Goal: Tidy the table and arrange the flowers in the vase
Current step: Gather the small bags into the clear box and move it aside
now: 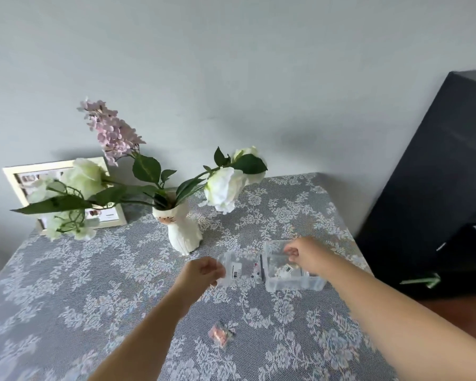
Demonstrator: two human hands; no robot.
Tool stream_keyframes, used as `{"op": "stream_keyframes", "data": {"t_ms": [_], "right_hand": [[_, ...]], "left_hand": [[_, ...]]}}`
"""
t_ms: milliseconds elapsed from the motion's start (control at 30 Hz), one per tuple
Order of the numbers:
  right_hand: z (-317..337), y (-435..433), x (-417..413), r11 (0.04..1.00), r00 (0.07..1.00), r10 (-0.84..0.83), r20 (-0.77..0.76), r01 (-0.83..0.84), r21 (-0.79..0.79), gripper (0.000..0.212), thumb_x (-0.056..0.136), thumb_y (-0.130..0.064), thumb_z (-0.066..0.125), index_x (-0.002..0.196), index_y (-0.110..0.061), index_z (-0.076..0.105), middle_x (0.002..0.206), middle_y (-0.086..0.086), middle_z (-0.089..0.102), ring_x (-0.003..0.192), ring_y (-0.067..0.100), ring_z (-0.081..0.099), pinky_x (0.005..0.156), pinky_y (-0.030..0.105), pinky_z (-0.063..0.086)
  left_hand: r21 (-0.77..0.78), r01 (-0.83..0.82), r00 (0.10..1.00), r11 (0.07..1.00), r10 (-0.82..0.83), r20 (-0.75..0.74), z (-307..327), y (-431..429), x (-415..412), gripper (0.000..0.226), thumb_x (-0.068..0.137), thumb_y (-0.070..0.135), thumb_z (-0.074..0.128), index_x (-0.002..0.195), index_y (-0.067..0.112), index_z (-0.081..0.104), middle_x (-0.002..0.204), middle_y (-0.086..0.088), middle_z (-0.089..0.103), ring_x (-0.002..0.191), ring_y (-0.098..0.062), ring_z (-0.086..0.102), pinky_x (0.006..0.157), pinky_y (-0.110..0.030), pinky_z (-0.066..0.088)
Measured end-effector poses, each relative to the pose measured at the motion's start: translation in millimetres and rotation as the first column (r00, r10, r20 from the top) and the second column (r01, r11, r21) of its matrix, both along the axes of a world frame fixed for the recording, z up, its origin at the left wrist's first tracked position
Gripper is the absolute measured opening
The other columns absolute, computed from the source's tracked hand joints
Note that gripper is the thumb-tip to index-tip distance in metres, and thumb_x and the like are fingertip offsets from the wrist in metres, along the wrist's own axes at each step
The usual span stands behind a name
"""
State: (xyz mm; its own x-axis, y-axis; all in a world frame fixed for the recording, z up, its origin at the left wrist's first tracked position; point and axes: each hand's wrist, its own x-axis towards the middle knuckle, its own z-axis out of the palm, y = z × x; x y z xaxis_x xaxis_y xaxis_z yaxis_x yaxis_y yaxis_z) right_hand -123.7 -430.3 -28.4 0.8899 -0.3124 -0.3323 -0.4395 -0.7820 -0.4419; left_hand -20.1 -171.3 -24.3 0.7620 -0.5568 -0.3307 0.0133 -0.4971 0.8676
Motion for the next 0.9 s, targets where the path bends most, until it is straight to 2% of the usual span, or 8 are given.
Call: {"op": "stream_keyframes", "data": {"t_ms": [67, 133, 300, 367, 533, 633, 767, 900], "right_hand": [[2, -6, -4, 1.0, 0.999, -0.016, 0.041, 0.015, 0.015, 0.032, 0.086, -0.006, 0.058, 0.117, -0.013, 0.06, 0.116, 0.002, 0.065, 0.092, 0.012, 0.063, 0.082, 0.021, 0.05], [4, -12, -12, 1.0, 0.998, -0.013, 0.068, 0.012, 0.02, 0.028, 0.086, -0.007, 0.059, 0.114, -0.012, 0.061, 0.117, 0.002, 0.065, 0.098, 0.012, 0.062, 0.089, 0.022, 0.049], [7, -19, -46, 1.0, 0.996, 0.009, 0.088, -0.009, 0.001, 0.014, 0.081, -0.02, 0.066, 0.095, -0.02, 0.067, 0.103, -0.014, 0.063, 0.083, 0.013, 0.066, 0.073, 0.021, 0.052], [6, -20, -57, 1.0, 0.996, 0.009, 0.084, -0.008, -0.012, 0.013, 0.078, -0.024, 0.069, 0.091, -0.026, 0.066, 0.099, -0.01, 0.063, 0.08, 0.011, 0.064, 0.069, 0.019, 0.05], [7, -18, -68, 0.998, 0.995, -0.003, 0.099, 0.009, -0.057, 0.012, 0.079, -0.026, 0.069, 0.09, -0.027, 0.069, 0.109, -0.002, 0.061, 0.097, 0.011, 0.055, 0.097, 0.035, 0.043], [5, -16, -72, 0.997, 0.993, 0.002, 0.117, 0.008, -0.08, 0.01, 0.081, -0.022, 0.066, 0.091, -0.022, 0.069, 0.11, -0.002, 0.064, 0.092, 0.008, 0.056, 0.091, 0.029, 0.048], [3, -15, -73, 0.998, 0.992, -0.015, 0.121, 0.023, -0.06, 0.008, 0.081, -0.021, 0.066, 0.087, -0.025, 0.069, 0.111, -0.001, 0.064, 0.084, 0.014, 0.064, 0.08, 0.03, 0.054], [8, -18, -71, 0.999, 0.99, -0.012, 0.137, 0.017, -0.037, 0.012, 0.08, -0.022, 0.068, 0.092, -0.023, 0.069, 0.106, -0.006, 0.064, 0.087, 0.004, 0.052, 0.088, 0.023, 0.044]], "left_hand": [[-0.013, 0.023, 1.0, 1.0, -0.023, 0.0, 4, -10, 0, 0.002, 0.08, 0.011, 0.067, 0.08, 0.011, 0.065, 0.078, -0.003, 0.068, 0.067, -0.01, 0.06, 0.066, -0.02, 0.05], [-0.015, 0.053, 0.998, 0.998, -0.053, 0.02, 9, -21, 2, 0.002, 0.08, 0.012, 0.067, 0.079, 0.013, 0.065, 0.074, 0.001, 0.068, 0.066, -0.01, 0.06, 0.068, -0.021, 0.051], [0.035, 0.111, 0.99, 0.993, -0.114, 0.079, 18, -67, 2, 0.004, 0.082, 0.011, 0.065, 0.079, 0.014, 0.063, 0.077, -0.002, 0.066, 0.069, -0.014, 0.058, 0.072, -0.026, 0.053], [0.084, 0.119, 0.988, 0.989, -0.126, 0.09, 17, -88, -2, 0.006, 0.082, 0.012, 0.065, 0.078, 0.015, 0.062, 0.078, -0.003, 0.066, 0.067, -0.014, 0.056, 0.067, -0.026, 0.053], [0.197, 0.079, 0.988, 0.977, -0.103, 0.118, 3, -127, -16, 0.004, 0.08, 0.014, 0.068, 0.079, 0.011, 0.065, 0.077, -0.002, 0.064, 0.057, -0.007, 0.05, 0.049, -0.014, 0.042], [0.25, 0.088, 0.983, 0.964, -0.125, 0.137, -4, -139, -25, 0.004, 0.081, 0.013, 0.068, 0.079, 0.011, 0.065, 0.077, -0.001, 0.063, 0.056, -0.007, 0.05, 0.053, -0.02, 0.048], [0.344, 0.114, 0.95, 0.932, -0.203, 0.236, -11, -141, -31, 0.016, 0.081, 0.021, 0.068, 0.095, 0.015, 0.063, 0.095, -0.005, 0.066, 0.068, -0.013, 0.062, 0.069, -0.032, 0.059], [0.381, 0.12, 0.876, 0.917, -0.278, 0.393, -2, -134, -29, 0.029, 0.082, 0.028, 0.066, 0.108, 0.019, 0.058, 0.099, -0.002, 0.064, 0.072, -0.013, 0.061, 0.066, -0.027, 0.055]]}}
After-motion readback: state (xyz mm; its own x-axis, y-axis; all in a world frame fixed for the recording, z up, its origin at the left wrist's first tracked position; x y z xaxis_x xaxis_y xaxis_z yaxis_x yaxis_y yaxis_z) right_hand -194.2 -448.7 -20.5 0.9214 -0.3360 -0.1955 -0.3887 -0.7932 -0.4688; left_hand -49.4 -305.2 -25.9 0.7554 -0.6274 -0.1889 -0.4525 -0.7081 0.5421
